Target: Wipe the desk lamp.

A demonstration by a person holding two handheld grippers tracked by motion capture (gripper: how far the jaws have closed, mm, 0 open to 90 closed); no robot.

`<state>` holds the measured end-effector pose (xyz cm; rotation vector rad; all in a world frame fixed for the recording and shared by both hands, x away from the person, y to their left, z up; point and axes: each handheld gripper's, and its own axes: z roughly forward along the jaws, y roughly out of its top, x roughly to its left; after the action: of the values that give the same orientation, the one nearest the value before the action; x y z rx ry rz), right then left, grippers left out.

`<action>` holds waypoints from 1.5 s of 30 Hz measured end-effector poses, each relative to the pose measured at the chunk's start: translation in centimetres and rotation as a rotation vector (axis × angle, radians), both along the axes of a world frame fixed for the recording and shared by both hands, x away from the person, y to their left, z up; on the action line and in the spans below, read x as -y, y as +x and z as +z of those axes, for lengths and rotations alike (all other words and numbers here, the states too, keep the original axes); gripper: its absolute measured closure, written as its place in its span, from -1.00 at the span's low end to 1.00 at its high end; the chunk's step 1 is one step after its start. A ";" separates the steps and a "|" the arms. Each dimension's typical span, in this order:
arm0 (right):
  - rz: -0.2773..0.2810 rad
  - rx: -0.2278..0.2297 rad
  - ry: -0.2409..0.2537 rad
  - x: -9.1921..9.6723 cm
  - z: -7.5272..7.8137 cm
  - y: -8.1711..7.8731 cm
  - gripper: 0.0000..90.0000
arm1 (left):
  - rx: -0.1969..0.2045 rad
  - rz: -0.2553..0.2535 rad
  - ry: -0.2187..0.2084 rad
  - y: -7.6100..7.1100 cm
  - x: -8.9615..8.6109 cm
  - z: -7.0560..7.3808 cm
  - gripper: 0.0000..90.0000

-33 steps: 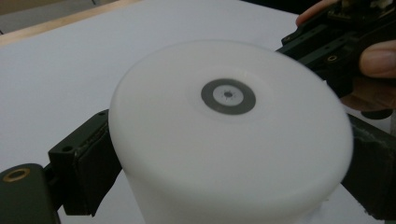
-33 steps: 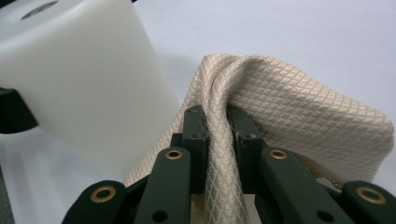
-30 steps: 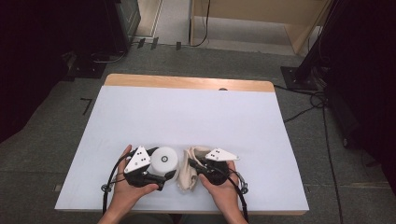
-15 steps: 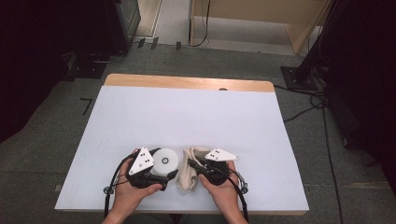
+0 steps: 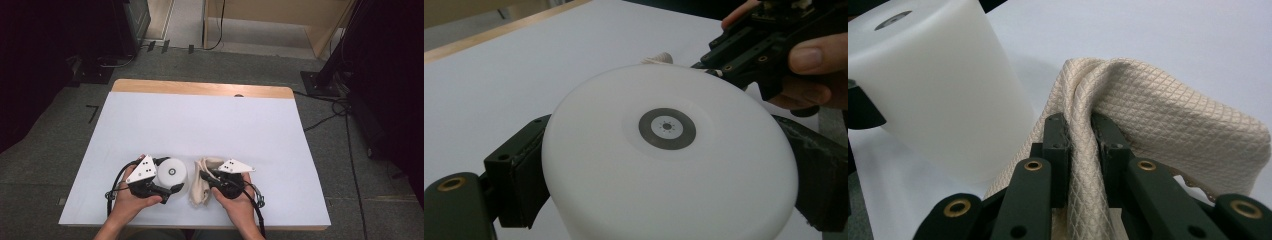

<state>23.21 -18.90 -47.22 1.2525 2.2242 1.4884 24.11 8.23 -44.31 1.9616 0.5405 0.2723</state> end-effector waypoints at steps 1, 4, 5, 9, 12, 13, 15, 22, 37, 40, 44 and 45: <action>-0.001 0.001 0.002 0.0 0.0 0.0 0.75 | -0.008 0.012 -0.009 -0.1 0.0 0.1 -0.85; -0.002 0.008 0.004 0.1 0.2 0.0 0.75 | -0.030 0.057 -0.026 -0.4 0.0 0.7 -0.96; -0.003 0.005 0.006 0.2 0.3 -0.1 0.75 | -0.034 0.072 -0.029 -0.6 0.0 0.8 -0.96; -0.003 0.017 0.009 0.3 0.5 -0.1 0.75 | -0.029 0.095 -0.011 -1.1 0.4 1.0 -0.96; 0.003 0.028 0.027 0.3 1.0 -0.3 0.75 | 0.001 0.111 -0.003 -1.3 0.3 0.8 -0.82; 0.014 0.037 0.033 0.3 1.2 -0.4 0.75 | -0.001 0.104 -0.009 -1.2 0.2 0.7 -0.82; 0.051 0.073 0.056 -0.2 2.2 -1.0 0.75 | 0.000 0.088 -0.008 -1.1 0.1 0.7 -0.81; 0.113 0.170 0.092 -1.7 4.3 -2.6 0.76 | 0.002 0.061 -0.010 -1.0 0.0 0.6 -0.81; 0.089 -0.011 0.009 -2.7 -0.6 -1.4 0.78 | -0.011 0.048 -0.017 -0.7 -0.1 0.5 -0.82; 0.088 -0.053 -0.021 -2.9 -1.5 -1.1 0.78 | -0.009 0.046 -0.016 -0.7 -0.2 0.5 -0.82; 0.091 -0.102 -0.040 -3.0 -2.6 -0.7 0.78 | -0.011 0.047 -0.019 -0.7 -0.2 0.5 -0.82; 0.088 -0.101 -0.040 -3.0 -2.6 -0.7 0.78 | -0.011 0.046 -0.019 -0.7 -0.2 0.5 -0.82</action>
<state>22.47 -15.88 -49.82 1.2601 2.3903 1.4330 23.40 8.42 -43.84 1.9347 0.5942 0.2840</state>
